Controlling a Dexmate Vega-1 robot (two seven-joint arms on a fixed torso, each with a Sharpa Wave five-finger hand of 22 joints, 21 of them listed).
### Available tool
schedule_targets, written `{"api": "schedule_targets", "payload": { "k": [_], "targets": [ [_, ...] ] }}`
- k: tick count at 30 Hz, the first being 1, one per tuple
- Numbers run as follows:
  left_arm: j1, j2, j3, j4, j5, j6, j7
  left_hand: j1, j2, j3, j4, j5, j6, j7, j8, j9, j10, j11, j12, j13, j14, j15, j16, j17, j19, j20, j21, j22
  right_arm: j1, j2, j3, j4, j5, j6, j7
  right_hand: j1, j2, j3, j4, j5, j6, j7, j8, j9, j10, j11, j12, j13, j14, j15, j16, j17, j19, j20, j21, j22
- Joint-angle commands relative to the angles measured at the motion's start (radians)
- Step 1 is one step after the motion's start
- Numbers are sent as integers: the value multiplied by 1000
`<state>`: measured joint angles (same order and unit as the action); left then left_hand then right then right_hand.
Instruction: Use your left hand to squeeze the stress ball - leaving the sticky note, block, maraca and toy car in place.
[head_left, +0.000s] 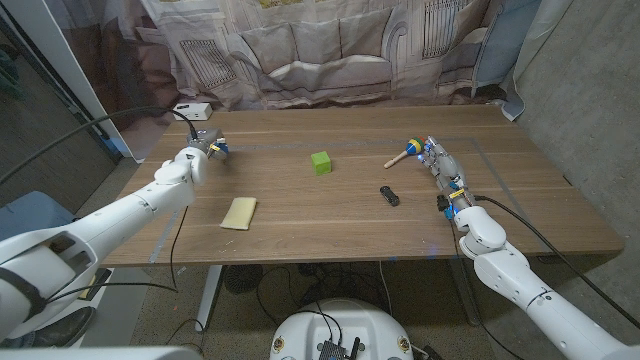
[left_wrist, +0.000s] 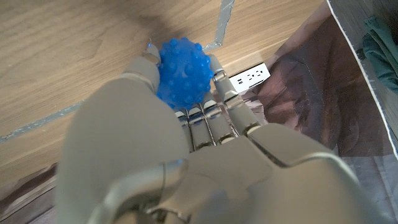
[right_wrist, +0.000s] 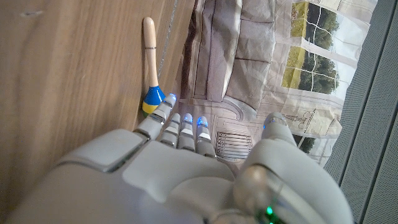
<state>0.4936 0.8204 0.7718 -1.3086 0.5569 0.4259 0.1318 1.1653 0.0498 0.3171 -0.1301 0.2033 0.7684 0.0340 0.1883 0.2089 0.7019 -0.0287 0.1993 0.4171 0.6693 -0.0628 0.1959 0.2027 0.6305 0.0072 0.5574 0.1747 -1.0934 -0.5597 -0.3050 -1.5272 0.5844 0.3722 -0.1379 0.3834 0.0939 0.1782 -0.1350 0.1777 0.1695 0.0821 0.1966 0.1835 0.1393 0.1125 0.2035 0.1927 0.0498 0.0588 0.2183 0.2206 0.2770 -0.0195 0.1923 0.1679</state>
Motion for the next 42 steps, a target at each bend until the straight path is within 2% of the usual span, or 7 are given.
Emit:
{"api": "schedule_targets", "payload": {
  "k": [1, 13, 22, 32, 42],
  "targets": [
    [-14, -13, 21, 41, -12, 0, 10, -5, 2, -2, -6, 3, -13, 5, -3, 1, -11, 2, -5, 1, -13, 0, 0, 5, -15, 1, -8, 2, 3, -5, -1, -9, -3, -7, -2, 7, 1, 1, -1, 0, 10, 3, -3, 3, 4, 0, -3, 3, 1, 0, -1, 3, 5, 1, 1, 2],
    [-22, -8, 39, 42, -7, 6, -6, -9, -3, -17, -12, 3, -60, 3, -9, -2, -62, -1, -11, -3, -77, 17, -7, 8, -63, 18, -35, 1, 18, -8, -6, 1, -2, -9, 13, 7, 1, 1, -1, 0, 8, 3, -3, 3, 5, 2, -3, 3, 1, 0, -1, 3, 5, 1, 1, 2],
    [-34, -27, 49, 59, -16, 13, -18, -14, -2, -27, -12, 3, -76, 4, -8, -3, -78, 1, -9, -5, -97, 24, -3, 10, -81, 24, -47, 1, 22, -8, -7, -1, 2, -13, 15, 9, 2, 1, -1, 0, 9, 6, -3, 3, 4, 5, -3, 3, 2, 0, -1, 3, 6, 0, 1, 2],
    [-51, -37, 69, 73, -9, 16, -33, -25, -6, -41, -10, 1, -95, -1, -7, -5, -100, 0, -9, -8, -127, 24, -5, 9, -104, 27, -63, 1, 21, -11, -6, -9, -1, -20, 9, 9, 2, 2, -1, 0, 10, 7, -2, 3, 5, 4, -3, 3, 2, 1, -1, 3, 6, 0, 1, 2],
    [-60, -41, 90, 79, 9, 34, -49, -40, -9, -57, -6, -2, -127, -14, -8, -6, -137, -4, -10, -13, -175, 34, -10, 5, -139, 40, -85, 1, 23, -11, -7, -4, -4, -16, 11, 9, 2, 1, -1, 0, 10, 7, -2, 3, 5, 4, -3, 3, 2, 1, -1, 3, 6, -1, 0, 2]
  ]
}}
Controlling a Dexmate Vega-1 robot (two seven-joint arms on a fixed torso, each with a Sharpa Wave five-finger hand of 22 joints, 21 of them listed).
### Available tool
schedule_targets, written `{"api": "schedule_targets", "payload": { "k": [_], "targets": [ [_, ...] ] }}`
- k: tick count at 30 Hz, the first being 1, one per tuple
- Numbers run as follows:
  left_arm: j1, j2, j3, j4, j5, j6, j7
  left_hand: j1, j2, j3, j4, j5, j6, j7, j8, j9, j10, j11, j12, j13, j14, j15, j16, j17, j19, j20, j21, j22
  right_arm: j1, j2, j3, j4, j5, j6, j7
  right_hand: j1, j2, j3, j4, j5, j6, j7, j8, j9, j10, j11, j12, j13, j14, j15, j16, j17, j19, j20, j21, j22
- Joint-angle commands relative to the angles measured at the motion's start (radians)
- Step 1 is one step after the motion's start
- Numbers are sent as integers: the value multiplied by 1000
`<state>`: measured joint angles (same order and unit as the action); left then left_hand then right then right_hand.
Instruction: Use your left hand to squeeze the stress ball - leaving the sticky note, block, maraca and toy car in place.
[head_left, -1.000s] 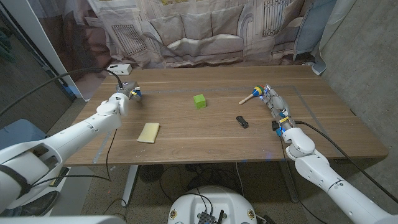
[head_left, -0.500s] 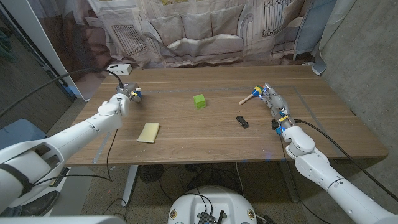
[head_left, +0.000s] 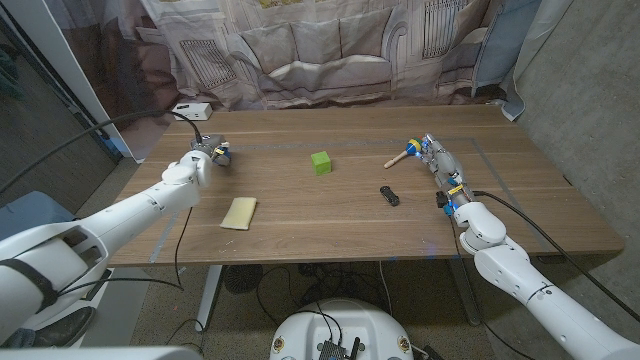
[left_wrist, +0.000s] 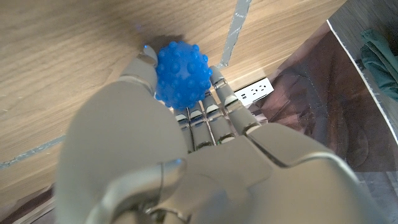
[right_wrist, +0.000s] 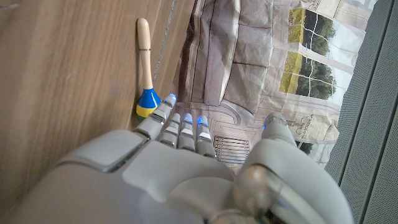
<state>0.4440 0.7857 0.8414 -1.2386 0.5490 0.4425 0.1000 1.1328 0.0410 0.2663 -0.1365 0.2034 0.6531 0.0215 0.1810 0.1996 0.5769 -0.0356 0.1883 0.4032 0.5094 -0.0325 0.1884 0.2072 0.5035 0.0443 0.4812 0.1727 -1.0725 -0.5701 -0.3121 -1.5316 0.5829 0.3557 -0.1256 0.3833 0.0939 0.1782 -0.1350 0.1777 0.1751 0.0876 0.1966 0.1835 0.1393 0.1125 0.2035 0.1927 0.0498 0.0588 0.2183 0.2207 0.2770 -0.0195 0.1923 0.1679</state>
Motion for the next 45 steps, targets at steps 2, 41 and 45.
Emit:
{"api": "schedule_targets", "payload": {
  "k": [2, 41, 45],
  "targets": [
    [-11, -9, 22, 8, 21, 34, -19, -11, 1, -9, 1, -3, -22, -2, -1, 3, -24, 2, 0, 0, -28, 6, -3, -1, -20, 9, -15, 3, 3, -2, -1, 2, -9, 4, -2, 9, 3, 1, -1, 0, 4, 2, -2, 3, 5, 4, -3, 3, 2, 2, -1, 3, 6, 0, 0, 2],
    [7, 3, 7, -21, 21, 33, 14, -294, -22, -125, 109, -25, -216, -7, 6, -4, -221, 58, 9, -30, -190, 64, -1, -12, -133, 72, -117, 6, 2, 5, 0, 6, -6, 3, -10, 9, 2, 0, 0, 0, 7, 3, -2, 3, 7, 5, -2, 3, 3, 4, -1, 4, 5, 2, 0, 2],
    [12, 3, -4, -19, 5, 18, 25, -318, -19, -132, 120, -24, -227, 0, 4, -4, -226, 61, 11, -33, -195, 68, 0, -12, -138, 74, -124, 7, 3, 5, 1, 4, -7, 1, -12, 9, 2, 0, 0, 0, 7, 2, -2, 3, 7, 5, -2, 3, 3, 3, -1, 4, 5, 2, 0, 2]
  ]
}}
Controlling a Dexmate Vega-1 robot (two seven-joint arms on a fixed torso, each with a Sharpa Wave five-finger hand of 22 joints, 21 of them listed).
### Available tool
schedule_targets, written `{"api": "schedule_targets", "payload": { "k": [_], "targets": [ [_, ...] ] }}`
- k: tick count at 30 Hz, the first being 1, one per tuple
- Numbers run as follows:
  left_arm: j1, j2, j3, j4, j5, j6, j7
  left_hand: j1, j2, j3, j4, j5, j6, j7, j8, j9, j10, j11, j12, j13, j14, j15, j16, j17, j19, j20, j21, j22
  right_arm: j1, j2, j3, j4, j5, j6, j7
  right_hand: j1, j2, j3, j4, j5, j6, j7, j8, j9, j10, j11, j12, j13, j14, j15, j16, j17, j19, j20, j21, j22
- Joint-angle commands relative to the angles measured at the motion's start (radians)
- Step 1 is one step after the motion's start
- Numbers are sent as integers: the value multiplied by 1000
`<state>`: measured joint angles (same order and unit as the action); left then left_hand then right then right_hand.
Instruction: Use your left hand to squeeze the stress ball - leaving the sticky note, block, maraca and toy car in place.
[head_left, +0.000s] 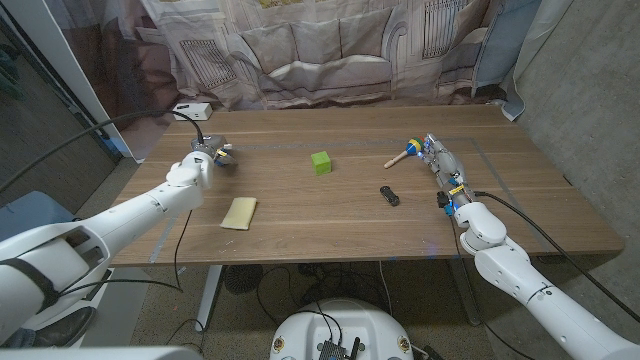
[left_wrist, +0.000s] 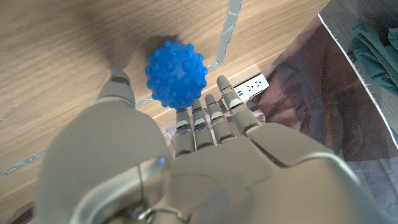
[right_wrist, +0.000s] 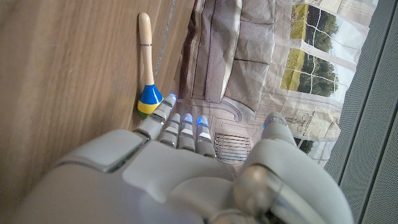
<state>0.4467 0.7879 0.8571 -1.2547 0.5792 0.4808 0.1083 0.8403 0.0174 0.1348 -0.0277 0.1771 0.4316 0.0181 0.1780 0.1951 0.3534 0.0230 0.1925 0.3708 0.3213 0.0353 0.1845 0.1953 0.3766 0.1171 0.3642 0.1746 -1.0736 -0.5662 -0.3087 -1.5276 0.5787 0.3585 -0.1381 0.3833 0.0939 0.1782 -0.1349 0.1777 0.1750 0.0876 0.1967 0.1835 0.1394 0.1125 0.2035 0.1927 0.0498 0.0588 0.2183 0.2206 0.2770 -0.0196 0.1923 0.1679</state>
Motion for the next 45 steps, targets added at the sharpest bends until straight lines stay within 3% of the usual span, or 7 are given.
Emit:
{"api": "schedule_targets", "payload": {
  "k": [1, 10, 20, 28, 32, 37, 45],
  "targets": [
    [11, 2, -23, -3, -29, -27, 22, -29, 6, -1, 13, 3, -7, 4, 7, 1, -4, 1, 6, -1, -8, 1, 4, 0, -13, 1, -8, 5, 4, 1, -3, -2, -3, -3, -2, 9, 2, 0, 0, 0, 6, 2, -2, 3, 6, 6, -3, 3, 3, 4, -1, 4, 5, 3, 0, 2],
    [42, 6, -59, -20, -66, -30, 73, -97, 27, -14, 48, 4, -61, 27, -3, 0, 0, 22, 14, -10, 2, 5, 13, 0, -22, 0, -24, 6, 1, 4, -5, -8, -10, -2, -12, 9, 2, 0, 0, 0, 7, 1, -2, 3, 7, 5, -2, 3, 2, 5, -2, 4, 5, 3, 0, 2],
    [90, 43, -103, -90, -90, -33, 123, -113, 27, -18, 48, 8, -159, 38, -13, -4, -13, 21, 10, -25, -9, 1, 6, -6, -29, -11, -39, 6, -2, 22, -13, -2, -16, 10, -22, 8, 1, -1, 0, 0, 7, 0, -2, 3, 7, 6, -2, 3, 2, 3, -1, 4, 5, 3, 0, 2],
    [166, 73, -181, -176, -151, -63, 199, -138, 39, -21, 60, 7, -180, 41, -6, -5, -18, 25, 10, -32, -16, 3, 6, -6, -37, -13, -49, 7, -13, 34, -17, -7, -33, 27, -42, 8, 1, -1, 0, 0, 7, 1, -2, 3, 6, 4, -3, 3, 2, 4, -2, 4, 5, 2, 0, 2],
    [225, 67, -240, -205, -214, -100, 269, -180, 49, -32, 84, 5, -175, 39, 3, -5, -20, 31, 11, -39, -19, 6, 7, -4, -44, -10, -56, 8, -21, 32, -16, -17, -43, 29, -51, 8, 0, -2, 0, -1, 9, 1, -1, 3, 8, 6, -2, 3, 3, 5, -1, 4, 5, 3, 0, 2],
    [251, 57, -276, -199, -273, -149, 293, -222, 53, -45, 106, 5, -167, 34, 9, -6, -19, 29, 12, -47, -20, 2, 9, -4, -51, -13, -64, 8, -16, 28, -17, -20, -56, 29, -53, 7, 0, -2, 1, -1, 42, -1, 11, 4, 10, 6, -1, 3, 4, 5, -1, 4, 5, 1, 0, 2],
    [286, 47, -317, -194, -337, -255, 343, -269, 55, -62, 130, 6, -173, 41, 8, -7, -31, 36, 8, -58, -34, 8, 5, -4, -72, -14, -80, 8, -30, 9, -8, -68, -88, 7, -91, 6, -2, -4, 1, -1, 23, -6, 2, 4, 11, 5, -1, 3, 5, 3, -1, 4, 7, 1, 0, 2]
  ]
}}
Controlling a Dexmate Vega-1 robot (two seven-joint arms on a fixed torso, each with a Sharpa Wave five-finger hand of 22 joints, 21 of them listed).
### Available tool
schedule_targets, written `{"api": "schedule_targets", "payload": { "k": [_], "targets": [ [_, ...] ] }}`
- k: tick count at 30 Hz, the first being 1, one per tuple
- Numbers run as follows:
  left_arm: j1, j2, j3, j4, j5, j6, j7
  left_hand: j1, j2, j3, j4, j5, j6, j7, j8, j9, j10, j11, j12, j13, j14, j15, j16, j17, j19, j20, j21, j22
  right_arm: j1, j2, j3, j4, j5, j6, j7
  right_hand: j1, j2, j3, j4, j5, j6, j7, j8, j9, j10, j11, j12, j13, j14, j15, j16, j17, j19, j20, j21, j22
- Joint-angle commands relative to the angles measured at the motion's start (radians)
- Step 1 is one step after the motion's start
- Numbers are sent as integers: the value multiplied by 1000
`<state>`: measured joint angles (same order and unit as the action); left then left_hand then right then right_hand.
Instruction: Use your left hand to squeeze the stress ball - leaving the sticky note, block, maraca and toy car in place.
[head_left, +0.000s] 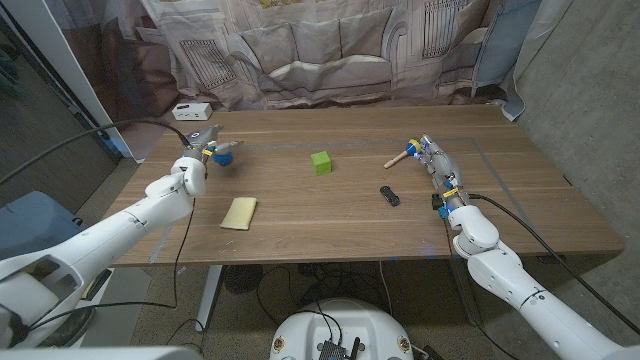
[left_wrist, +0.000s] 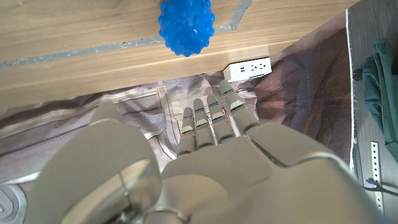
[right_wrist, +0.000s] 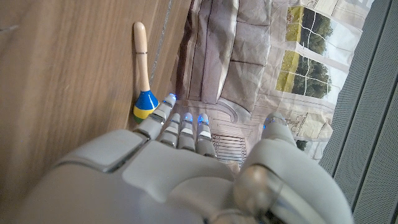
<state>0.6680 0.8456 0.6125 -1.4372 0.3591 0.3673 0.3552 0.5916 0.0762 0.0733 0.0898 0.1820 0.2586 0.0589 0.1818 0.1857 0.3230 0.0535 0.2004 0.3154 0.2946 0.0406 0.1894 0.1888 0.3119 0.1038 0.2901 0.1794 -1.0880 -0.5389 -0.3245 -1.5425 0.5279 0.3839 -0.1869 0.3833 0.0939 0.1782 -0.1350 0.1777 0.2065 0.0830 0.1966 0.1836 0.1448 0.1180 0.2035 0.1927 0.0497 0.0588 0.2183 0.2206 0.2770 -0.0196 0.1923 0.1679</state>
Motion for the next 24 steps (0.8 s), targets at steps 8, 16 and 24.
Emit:
{"api": "schedule_targets", "payload": {
  "k": [8, 16, 24],
  "targets": [
    [149, -35, -128, -81, -173, -165, 178, -41, -3, -8, 21, 3, 23, 6, 12, 1, 2, 9, 2, -9, -8, 3, 1, 1, -10, -4, -11, 3, 6, -23, 6, -14, -15, 11, 22, 3, -7, -7, 1, -2, -8, 0, 1, 4, 11, -3, 1, 3, 9, -2, 0, 4, 14, -3, 3, 2],
    [226, -71, -206, -117, -285, -255, 222, -57, -5, -15, 27, 3, 33, 17, 14, 0, 4, 15, 4, -15, -8, 8, 1, 0, -21, -4, -20, 3, 23, -25, 4, 41, 14, 57, 96, -3, -10, -10, 4, -2, -2, -2, 3, 4, 22, -1, 4, 3, 15, -6, 2, 5, 18, -4, 4, 2],
    [271, -88, -259, -100, -352, -443, 236, -66, -7, -20, 30, 4, 39, 21, 15, -1, 6, 19, 5, -19, -8, 13, 2, 0, -24, -2, -24, 3, 15, -24, 0, 1, -32, 44, 42, -10, -13, -14, 7, -3, 2, -1, 4, 4, 23, -1, 4, 3, 16, -4, 3, 6, 20, -5, 4, 2]
  ]
}}
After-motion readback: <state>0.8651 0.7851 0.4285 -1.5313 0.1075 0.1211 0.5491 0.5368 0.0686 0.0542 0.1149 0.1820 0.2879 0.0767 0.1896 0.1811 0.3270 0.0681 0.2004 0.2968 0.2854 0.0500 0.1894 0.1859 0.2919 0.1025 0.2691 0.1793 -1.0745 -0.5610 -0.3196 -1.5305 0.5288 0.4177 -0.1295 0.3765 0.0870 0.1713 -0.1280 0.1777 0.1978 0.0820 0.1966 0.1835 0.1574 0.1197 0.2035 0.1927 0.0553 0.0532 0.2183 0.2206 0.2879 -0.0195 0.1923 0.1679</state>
